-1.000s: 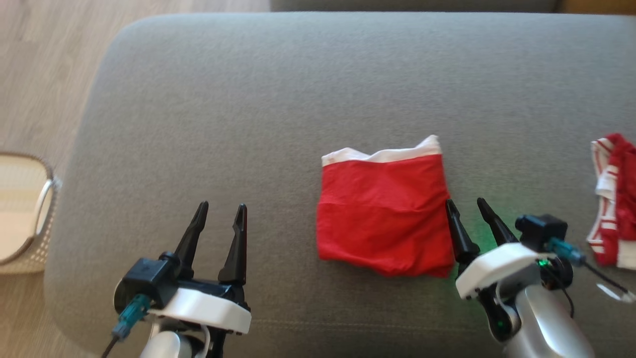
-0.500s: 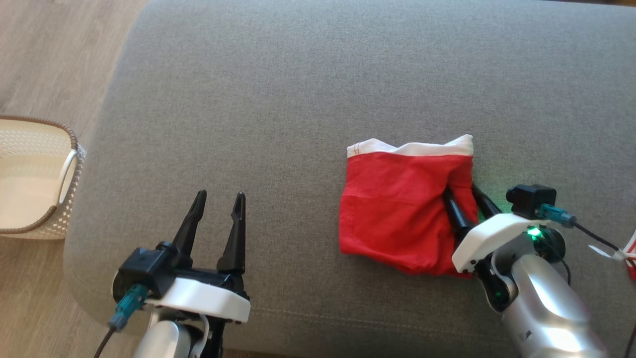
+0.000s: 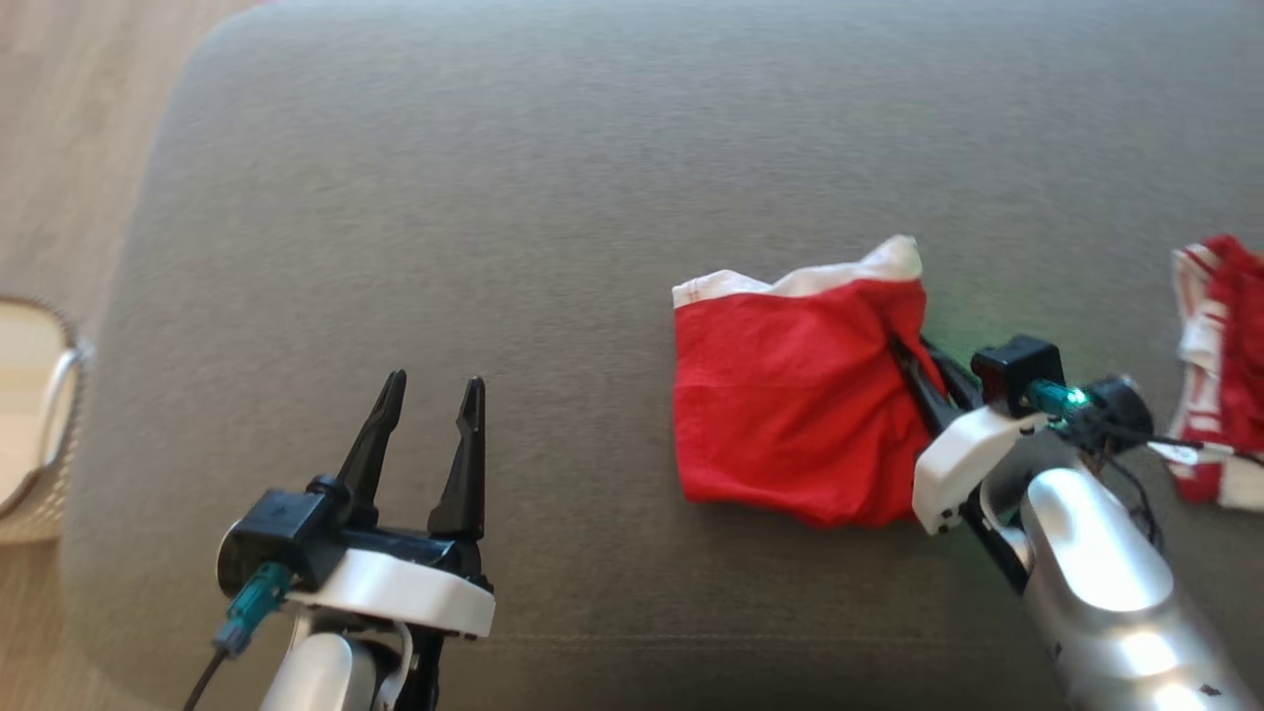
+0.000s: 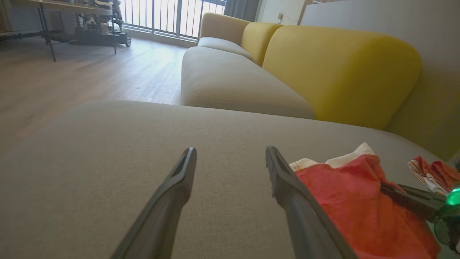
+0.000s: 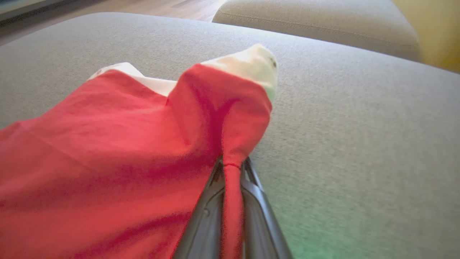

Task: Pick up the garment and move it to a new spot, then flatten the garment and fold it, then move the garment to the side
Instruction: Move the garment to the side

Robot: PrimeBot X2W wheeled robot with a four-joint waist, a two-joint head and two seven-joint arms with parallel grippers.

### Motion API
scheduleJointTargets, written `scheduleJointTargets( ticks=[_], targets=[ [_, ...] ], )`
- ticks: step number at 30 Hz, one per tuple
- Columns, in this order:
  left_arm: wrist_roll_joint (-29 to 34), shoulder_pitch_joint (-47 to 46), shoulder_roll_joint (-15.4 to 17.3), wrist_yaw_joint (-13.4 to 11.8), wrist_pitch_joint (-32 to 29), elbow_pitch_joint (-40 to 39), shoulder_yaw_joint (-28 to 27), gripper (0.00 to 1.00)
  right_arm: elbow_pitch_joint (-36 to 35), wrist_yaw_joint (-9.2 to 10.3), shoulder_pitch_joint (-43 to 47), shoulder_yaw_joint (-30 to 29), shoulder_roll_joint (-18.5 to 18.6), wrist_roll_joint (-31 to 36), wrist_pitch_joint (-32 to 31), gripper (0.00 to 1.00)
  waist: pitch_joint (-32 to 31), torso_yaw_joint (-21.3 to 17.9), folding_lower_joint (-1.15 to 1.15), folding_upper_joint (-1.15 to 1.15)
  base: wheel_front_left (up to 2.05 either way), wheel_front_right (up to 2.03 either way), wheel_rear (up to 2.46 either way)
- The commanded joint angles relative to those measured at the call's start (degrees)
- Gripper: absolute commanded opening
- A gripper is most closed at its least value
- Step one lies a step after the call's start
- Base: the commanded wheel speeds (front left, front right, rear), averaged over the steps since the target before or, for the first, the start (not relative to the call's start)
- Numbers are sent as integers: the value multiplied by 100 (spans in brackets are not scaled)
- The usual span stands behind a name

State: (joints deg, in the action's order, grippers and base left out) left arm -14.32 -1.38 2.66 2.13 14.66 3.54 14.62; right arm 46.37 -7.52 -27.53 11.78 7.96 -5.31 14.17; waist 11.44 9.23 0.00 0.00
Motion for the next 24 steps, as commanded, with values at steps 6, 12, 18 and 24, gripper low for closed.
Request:
scheduleJointTargets(
  ticks=[6,12,18,24],
  targets=[
    [197,-356,21,150,34,-272,-52,100,-592,3,-307,412,219,611,32,0,105,-850,0,0,0,0,0],
    [502,-603,21,346,34,-257,216,100,-957,3,-676,696,669,643,-249,0,368,-1616,0,0,0,0,0],
    [900,-1007,158,498,34,-284,385,100,-1362,3,-1174,736,1171,399,-442,0,892,-2477,0,0,0,0,0],
    [1015,-1313,586,530,34,-338,576,100,-1317,3,-1597,541,1480,286,-357,0,1397,-3077,0,0,0,0,0]
  ],
)
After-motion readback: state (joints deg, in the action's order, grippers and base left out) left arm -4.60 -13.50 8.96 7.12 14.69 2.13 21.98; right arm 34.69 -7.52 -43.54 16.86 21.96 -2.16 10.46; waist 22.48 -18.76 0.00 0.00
